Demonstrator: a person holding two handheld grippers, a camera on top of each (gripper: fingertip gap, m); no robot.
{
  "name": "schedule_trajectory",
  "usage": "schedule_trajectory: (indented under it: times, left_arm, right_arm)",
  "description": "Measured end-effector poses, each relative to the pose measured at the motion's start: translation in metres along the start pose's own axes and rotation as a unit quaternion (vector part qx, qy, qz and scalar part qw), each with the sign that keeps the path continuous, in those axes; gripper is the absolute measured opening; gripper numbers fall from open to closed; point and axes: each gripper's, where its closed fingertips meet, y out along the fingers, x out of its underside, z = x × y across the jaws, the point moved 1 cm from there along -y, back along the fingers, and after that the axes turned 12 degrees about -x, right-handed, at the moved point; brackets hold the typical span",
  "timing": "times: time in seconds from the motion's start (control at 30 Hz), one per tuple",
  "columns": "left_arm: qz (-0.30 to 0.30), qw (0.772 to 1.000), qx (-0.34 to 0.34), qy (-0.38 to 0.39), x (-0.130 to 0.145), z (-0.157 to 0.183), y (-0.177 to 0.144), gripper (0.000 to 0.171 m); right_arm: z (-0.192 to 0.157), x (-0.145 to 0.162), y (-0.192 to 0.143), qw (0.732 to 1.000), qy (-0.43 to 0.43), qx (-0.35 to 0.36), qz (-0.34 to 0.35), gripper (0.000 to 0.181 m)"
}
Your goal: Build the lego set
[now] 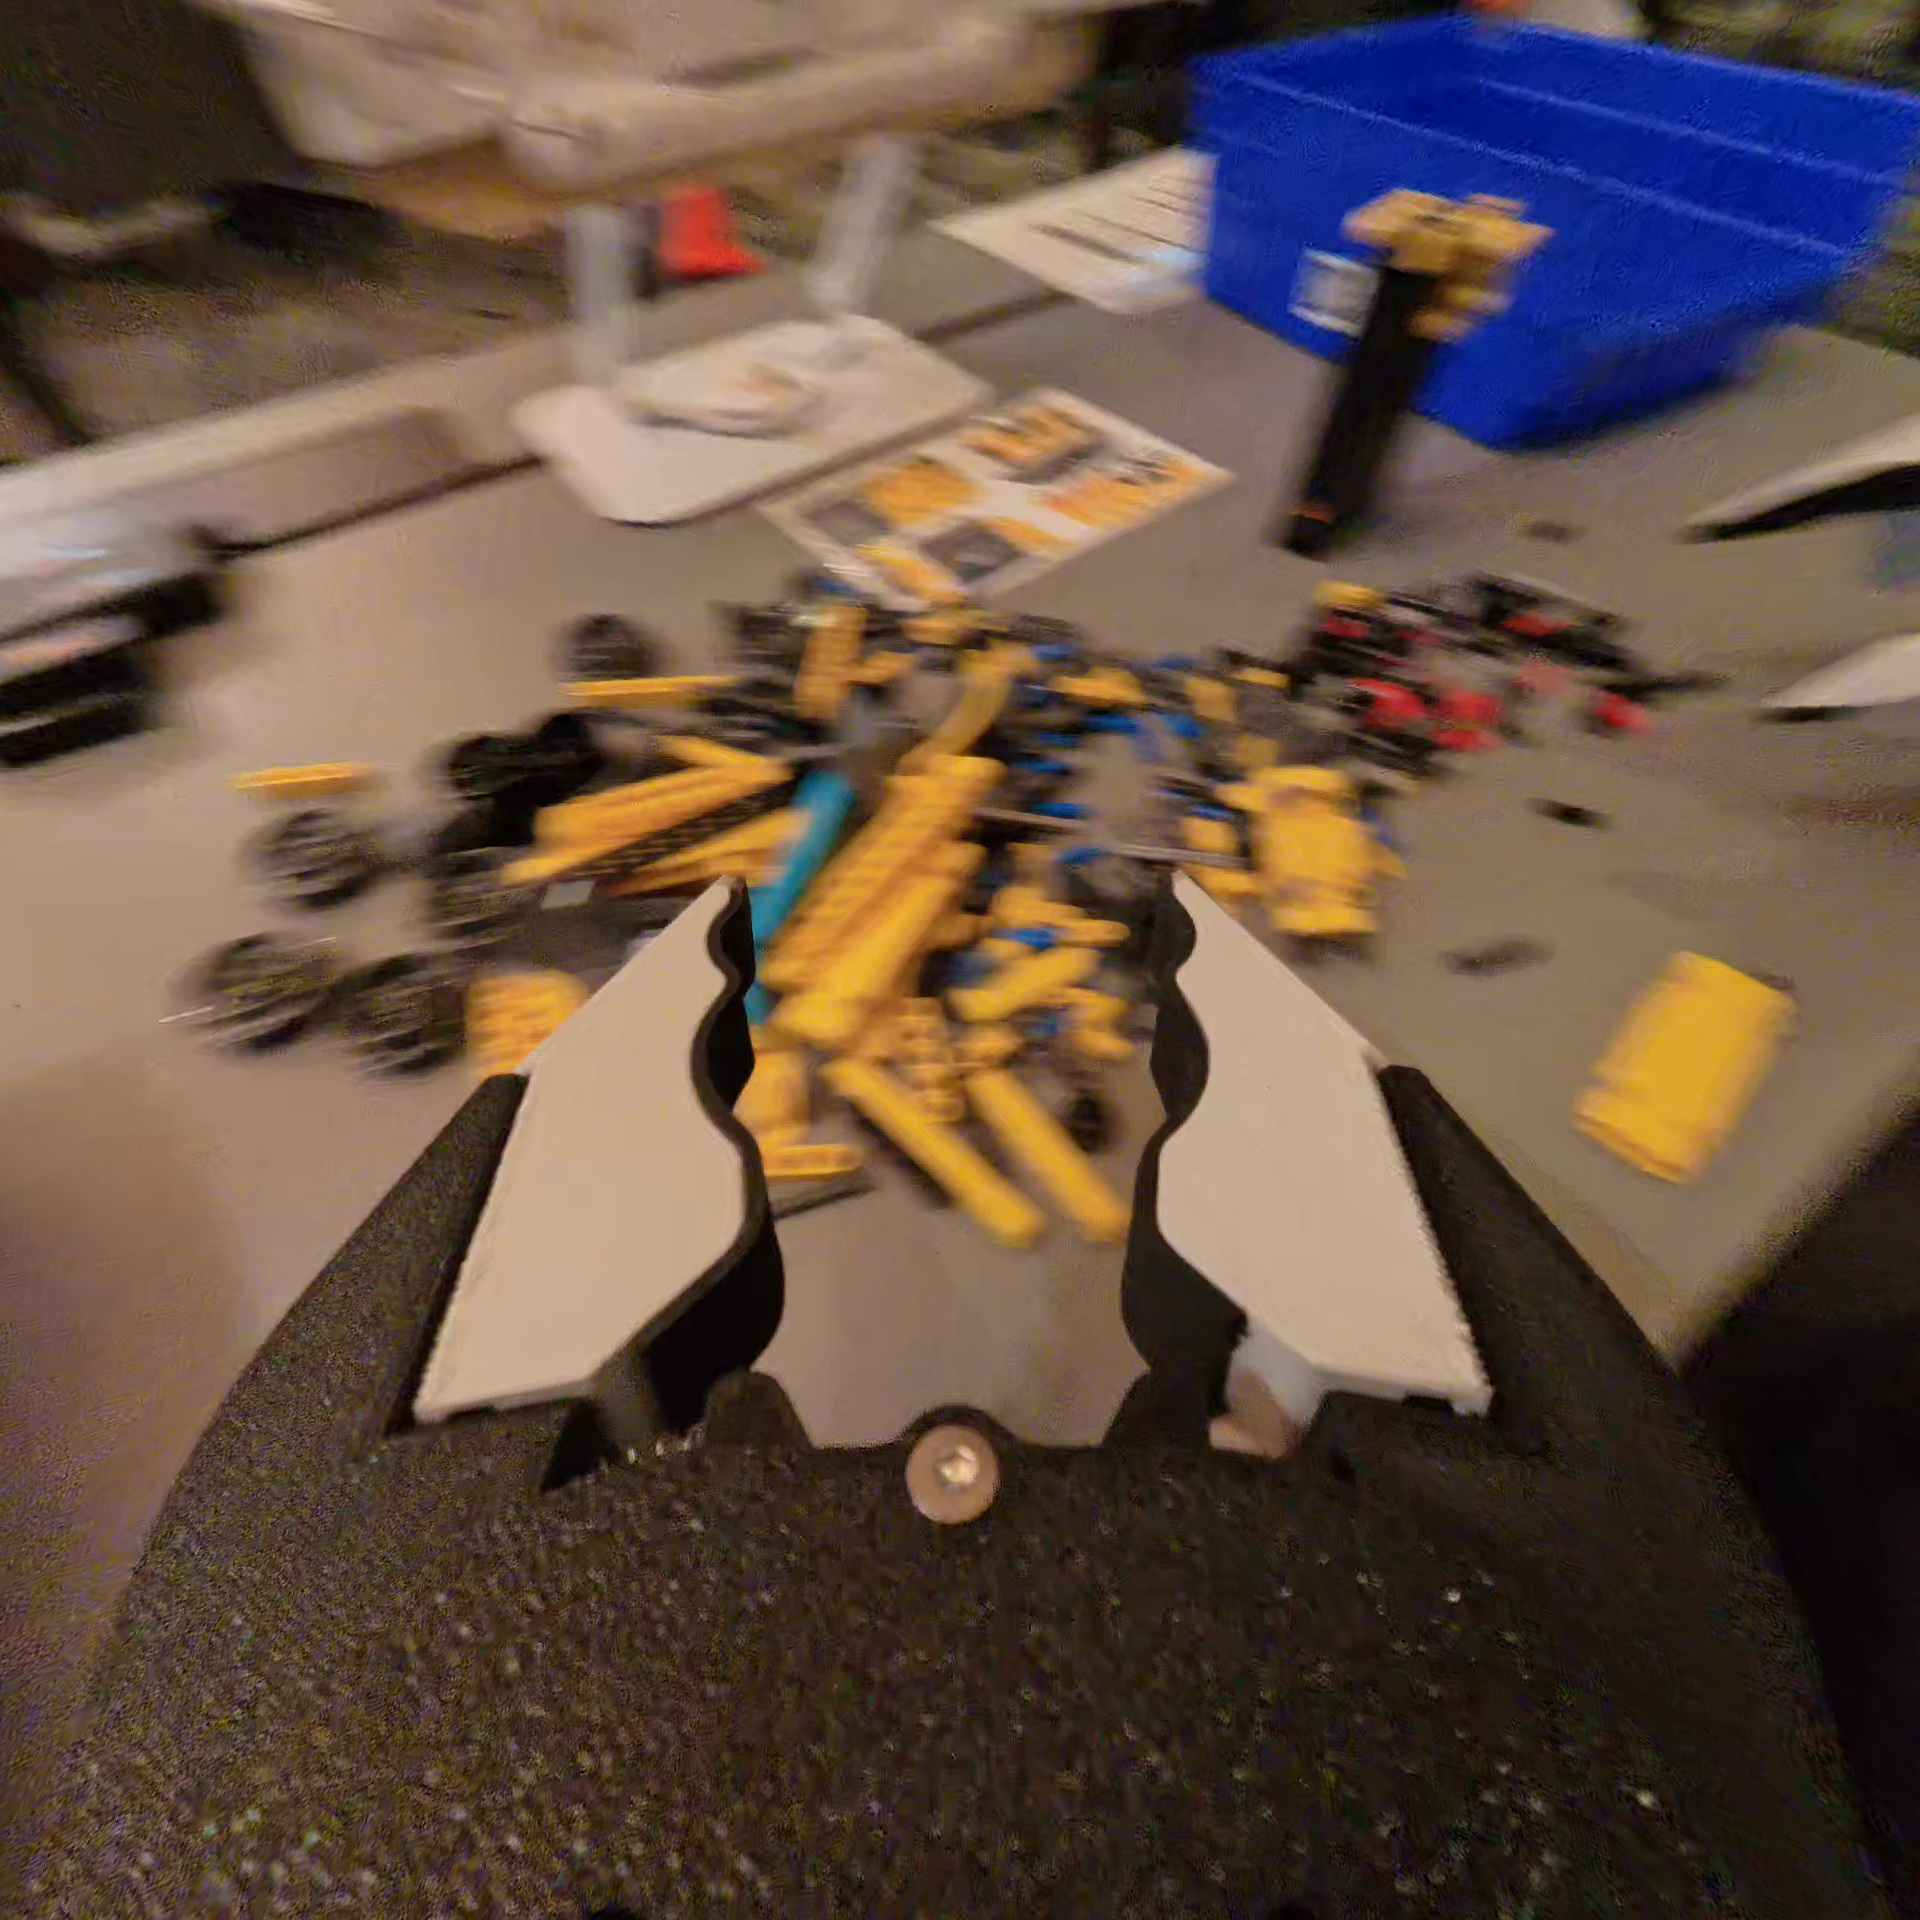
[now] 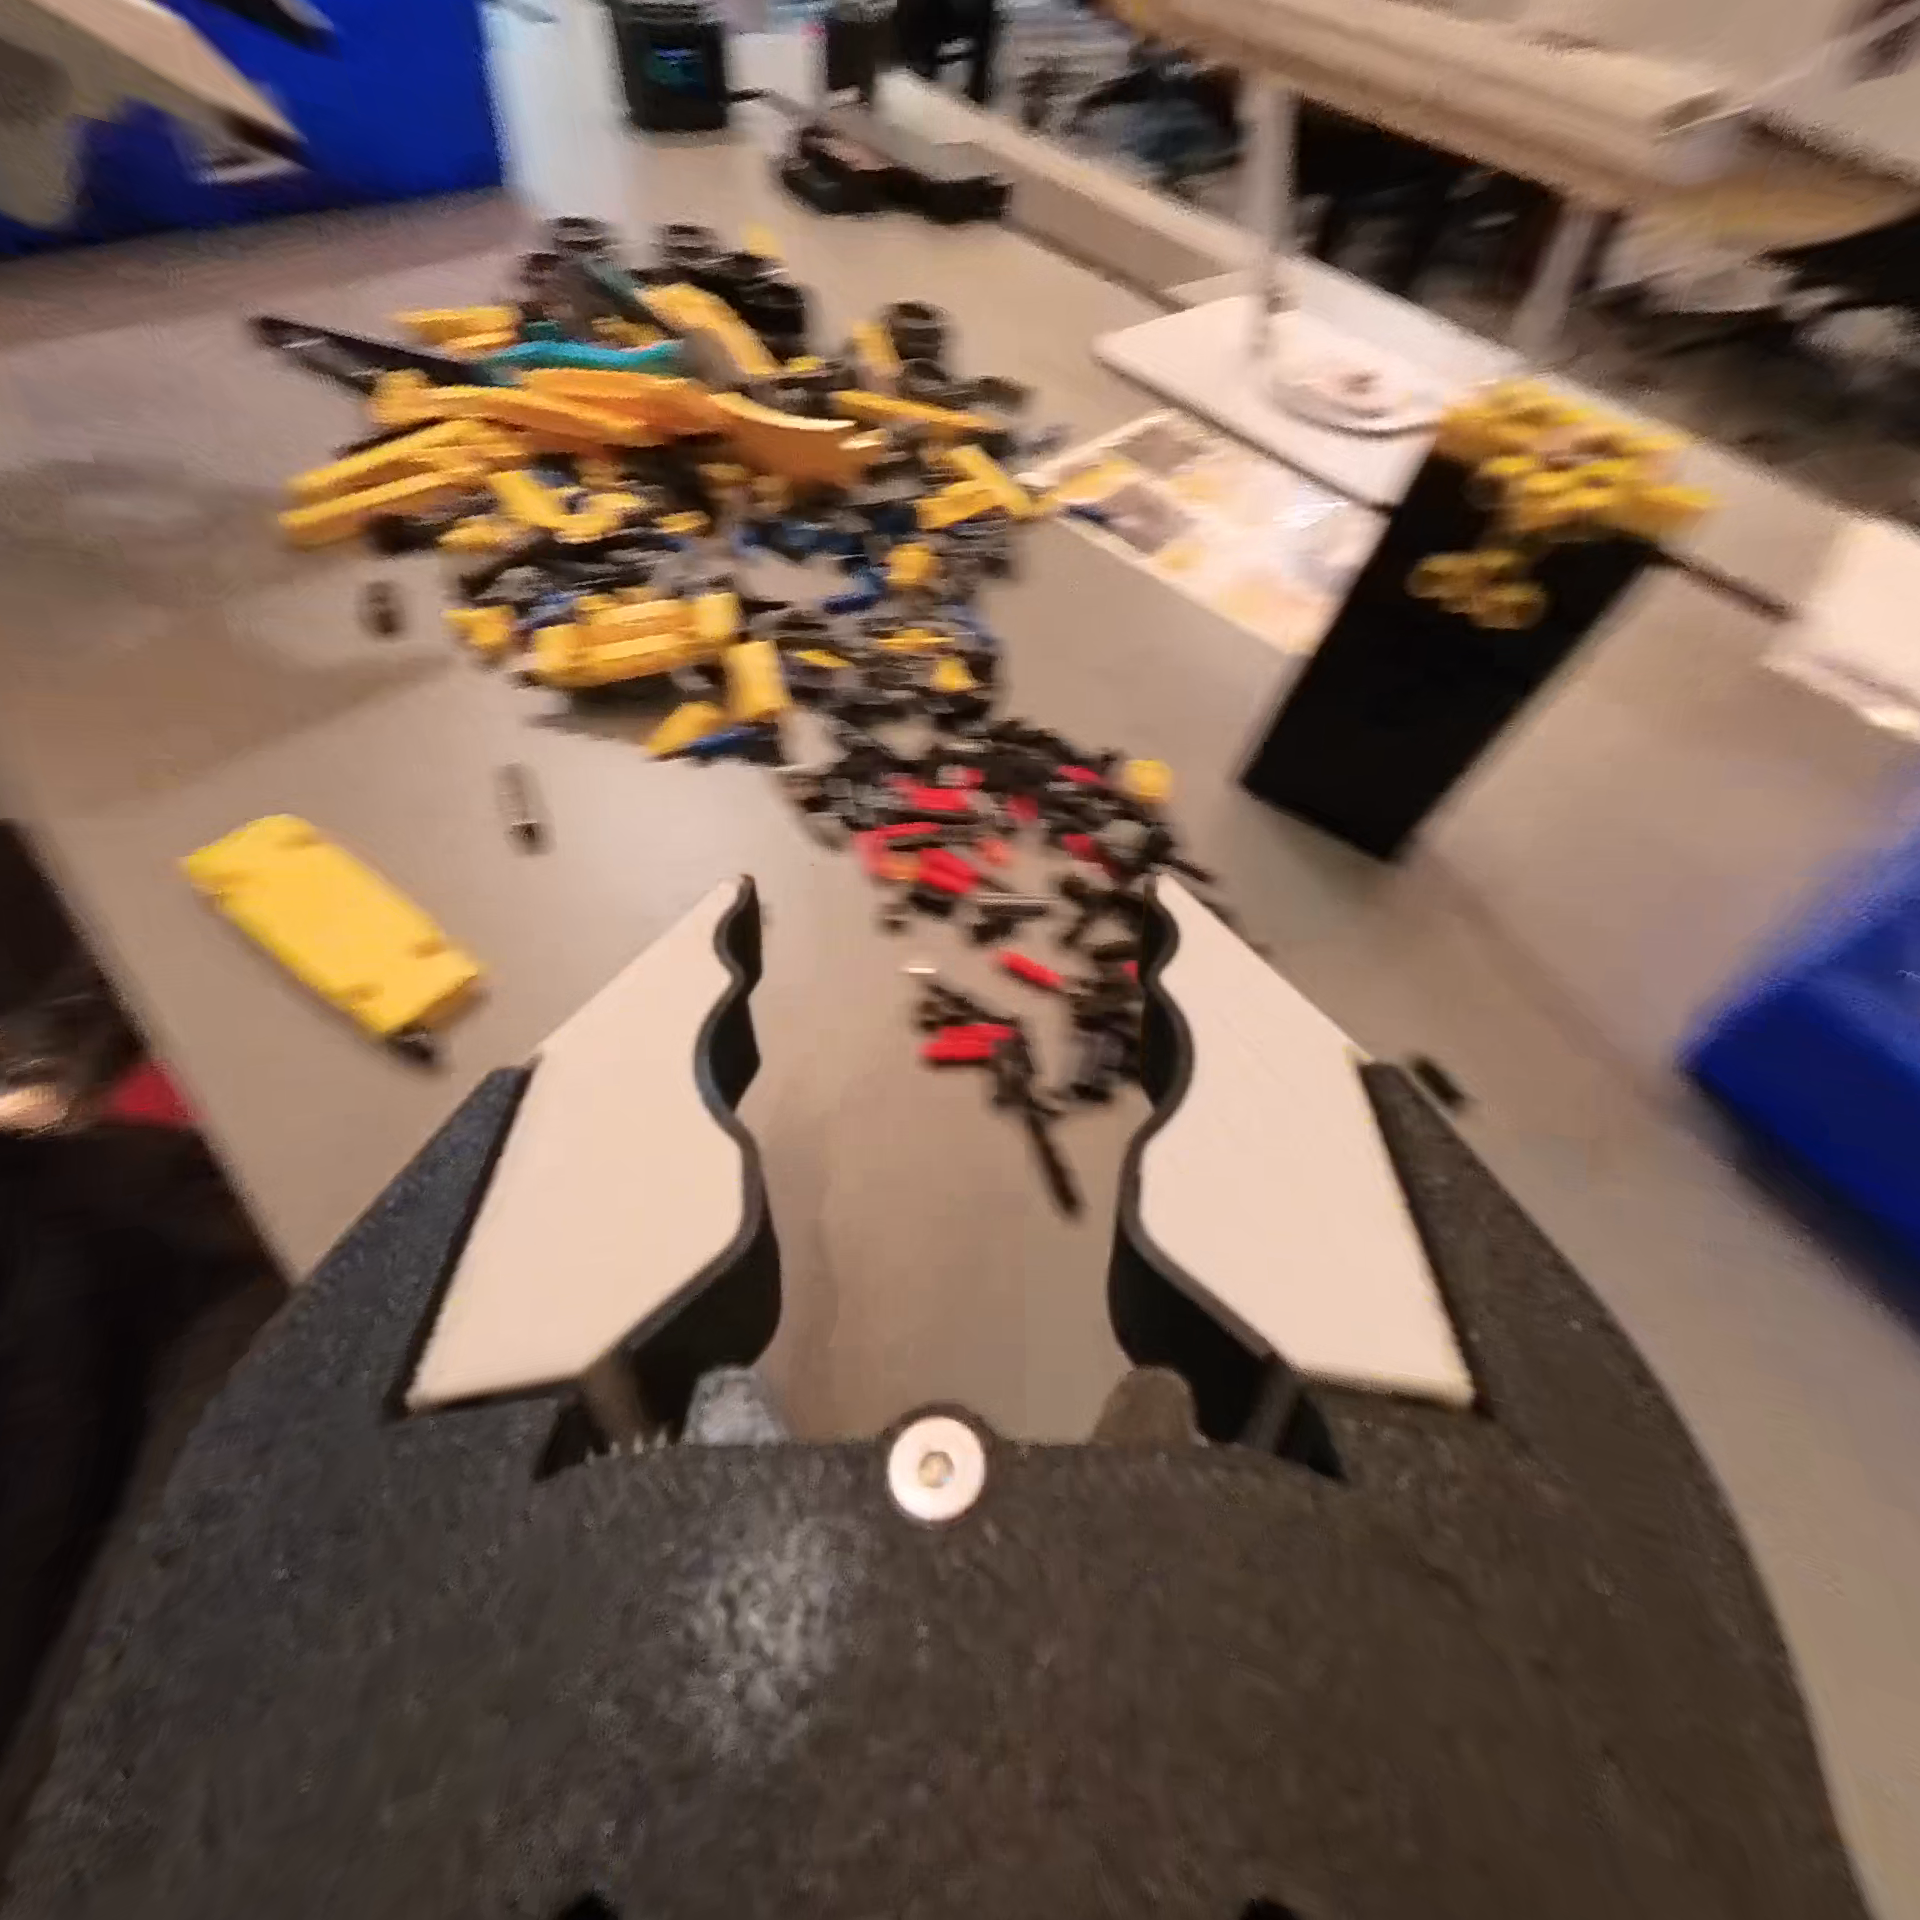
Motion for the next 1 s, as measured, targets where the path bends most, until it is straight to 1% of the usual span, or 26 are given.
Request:
schedule_trajectory:
  times: [0.03, 0.1, 0.13, 0.2, 0.23, 0.3, 0.33, 0.4, 0.5, 0.63, 0.67, 0.73, 0.77, 0.83, 0.93, 1.0]
  left_arm:
    - [-0.015, 0.999, 0.05, 0.001, 0.002, 0.027, -0.001, 0.077]
    - [-0.024, 0.989, 0.148, -0.002, 0.001, 0.075, -0.006, 0.077]
    - [-0.021, 0.983, 0.183, 0.0, -0.001, 0.094, -0.008, 0.076]
    - [-0.013, 0.977, 0.212, 0.022, -0.001, 0.116, -0.005, 0.067]
    - [-0.012, 0.974, 0.225, 0.034, 0.001, 0.126, -0.005, 0.058]
    - [-0.007, 0.964, 0.258, 0.056, 0.004, 0.144, -0.006, 0.015]
    - [0.0, 0.963, 0.264, 0.059, 0.004, 0.149, -0.005, 0.012]
    - [0.01, 0.96, 0.272, 0.058, 0.006, 0.156, -0.004, 0.012]
    - [0.003, 0.956, 0.288, 0.054, 0.018, 0.162, -0.005, 0.012]
    - [-0.009, 0.946, 0.318, 0.054, 0.024, 0.167, -0.013, 0.014]
    - [-0.013, 0.945, 0.322, 0.054, 0.025, 0.167, -0.014, 0.018]
    - [-0.03, 0.944, 0.323, 0.06, 0.03, 0.169, -0.014, 0.037]
    - [-0.037, 0.945, 0.317, 0.068, 0.033, 0.17, -0.012, 0.041]
    - [-0.047, 0.945, 0.308, 0.096, 0.039, 0.174, -0.01, 0.042]
    - [-0.086, 0.937, 0.307, 0.14, 0.055, 0.183, -0.006, 0.043]
    - [-0.109, 0.932, 0.312, 0.151, 0.062, 0.186, -0.004, 0.044]
  right_arm:
    - [-0.012, 0.001, 0.007, 1.0, -0.004, -0.03, -0.007, 0.073]
    - [-0.023, 0.002, 0.015, 0.999, -0.019, -0.048, -0.009, 0.073]
    - [-0.024, 0.003, 0.016, 0.998, -0.024, -0.048, -0.011, 0.073]
    - [-0.025, 0.003, 0.016, 0.998, -0.02, -0.055, -0.011, 0.071]
    - [-0.026, 0.003, 0.017, 0.998, -0.013, -0.067, -0.009, 0.067]
    - [-0.029, 0.003, 0.017, 0.996, 0.004, -0.09, -0.006, 0.054]
    - [-0.029, 0.004, 0.018, 0.995, 0.013, -0.098, -0.007, 0.054]
    - [-0.029, 0.007, 0.021, 0.994, 0.021, -0.103, -0.018, 0.054]
    - [-0.03, 0.012, 0.026, 0.994, 0.014, -0.098, -0.042, 0.054]
    - [-0.035, 0.02, 0.033, 0.993, -0.012, -0.092, -0.078, 0.047]
    - [-0.036, 0.02, 0.035, 0.992, -0.017, -0.094, -0.083, 0.045]
    - [-0.037, 0.019, 0.04, 0.991, -0.024, -0.097, -0.086, 0.044]
    - [-0.037, 0.019, 0.041, 0.991, -0.025, -0.099, -0.087, 0.044]
    - [-0.038, 0.021, 0.043, 0.99, -0.025, -0.103, -0.094, 0.044]
    - [-0.039, 0.019, 0.041, 0.991, -0.031, -0.102, -0.086, 0.041]
    - [-0.039, 0.016, 0.04, 0.991, -0.031, -0.101, -0.076, 0.037]
